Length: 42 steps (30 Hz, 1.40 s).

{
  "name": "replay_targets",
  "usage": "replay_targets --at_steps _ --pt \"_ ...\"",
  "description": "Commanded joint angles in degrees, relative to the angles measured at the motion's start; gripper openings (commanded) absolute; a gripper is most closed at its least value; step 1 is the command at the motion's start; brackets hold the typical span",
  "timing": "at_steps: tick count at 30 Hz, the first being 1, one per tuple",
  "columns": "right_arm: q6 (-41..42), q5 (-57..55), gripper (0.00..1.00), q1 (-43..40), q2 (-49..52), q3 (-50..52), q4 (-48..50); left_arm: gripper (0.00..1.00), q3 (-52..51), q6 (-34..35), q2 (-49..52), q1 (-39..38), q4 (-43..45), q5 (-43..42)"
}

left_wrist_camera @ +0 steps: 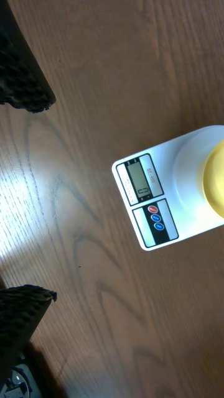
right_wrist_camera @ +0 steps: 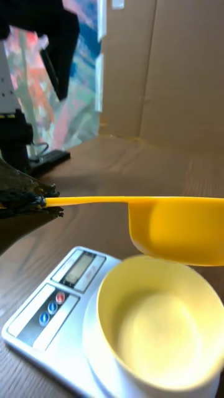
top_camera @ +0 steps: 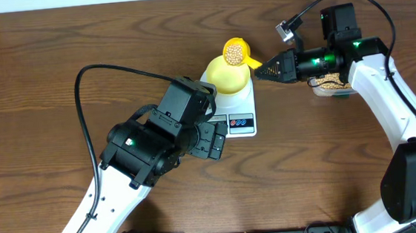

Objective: Scoop item into bowl and weigh 50g on scale
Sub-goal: 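Lift the filled scoop and carry it left toward the yellow bowl, then tilt the scoop over the yellow bowl to pour soybeans in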

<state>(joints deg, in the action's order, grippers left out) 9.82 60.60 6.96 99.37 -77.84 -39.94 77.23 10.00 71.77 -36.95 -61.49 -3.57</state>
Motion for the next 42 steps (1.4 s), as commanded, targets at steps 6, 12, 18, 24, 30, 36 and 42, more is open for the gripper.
replay_targets --at_steps 6,12,18,24,30,36,42 --pt "-4.63 -7.15 0.01 2.71 1.07 -1.09 -0.07 0.91 1.86 -1.18 -0.72 0.24 -0.17 -0.26" --pt "-6.97 -12.85 0.01 4.33 1.07 -1.11 0.33 0.92 1.86 -1.18 -0.72 0.24 -0.17 -0.26" --pt "-9.49 -18.36 0.01 6.80 1.07 -1.11 0.33 0.91 1.86 -1.20 -0.72 0.24 -0.17 -0.26" --pt "-10.86 -26.05 0.01 9.49 1.07 -1.11 0.35 0.92 1.86 -1.18 -0.72 0.24 -0.17 -0.26" --pt "-12.31 -30.25 0.01 10.99 1.07 -1.11 0.35 0.92 1.86 -1.18 -0.72 0.24 -0.17 -0.26" --pt "-13.90 -34.97 0.01 12.50 1.07 -1.11 0.81 0.92 1.86 -1.20 -0.72 0.24 -0.17 -0.26" --pt "-14.47 -37.22 0.01 14.10 1.07 -1.14 1.42 0.92 1.86 -1.18 -0.72 0.24 -0.17 -0.26"
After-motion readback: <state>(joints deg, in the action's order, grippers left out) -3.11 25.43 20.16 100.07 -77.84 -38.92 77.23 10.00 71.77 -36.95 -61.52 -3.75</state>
